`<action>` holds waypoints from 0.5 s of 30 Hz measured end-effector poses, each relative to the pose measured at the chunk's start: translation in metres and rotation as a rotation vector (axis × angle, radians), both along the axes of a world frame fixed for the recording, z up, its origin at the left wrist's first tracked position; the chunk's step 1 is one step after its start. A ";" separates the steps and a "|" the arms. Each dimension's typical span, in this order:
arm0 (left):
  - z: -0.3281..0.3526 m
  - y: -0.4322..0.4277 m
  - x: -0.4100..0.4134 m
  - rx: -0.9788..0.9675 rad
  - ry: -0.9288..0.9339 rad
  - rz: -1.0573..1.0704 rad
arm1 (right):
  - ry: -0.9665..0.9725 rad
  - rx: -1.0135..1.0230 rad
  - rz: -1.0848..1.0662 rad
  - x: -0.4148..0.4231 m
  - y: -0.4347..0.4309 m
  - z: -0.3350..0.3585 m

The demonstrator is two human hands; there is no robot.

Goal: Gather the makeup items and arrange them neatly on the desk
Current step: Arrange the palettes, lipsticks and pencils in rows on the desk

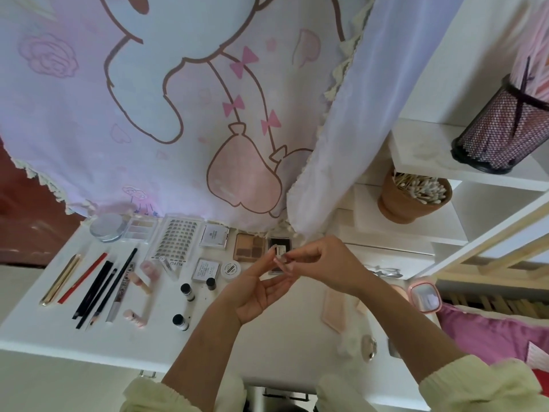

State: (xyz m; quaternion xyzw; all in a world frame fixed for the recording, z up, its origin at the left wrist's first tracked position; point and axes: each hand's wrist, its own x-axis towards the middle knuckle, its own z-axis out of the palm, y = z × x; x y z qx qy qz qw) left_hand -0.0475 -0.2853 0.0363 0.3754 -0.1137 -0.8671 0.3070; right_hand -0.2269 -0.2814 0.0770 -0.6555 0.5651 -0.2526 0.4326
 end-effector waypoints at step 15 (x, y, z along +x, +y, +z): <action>0.003 0.001 0.003 -0.011 -0.060 0.040 | 0.070 -0.024 0.089 0.012 -0.007 -0.002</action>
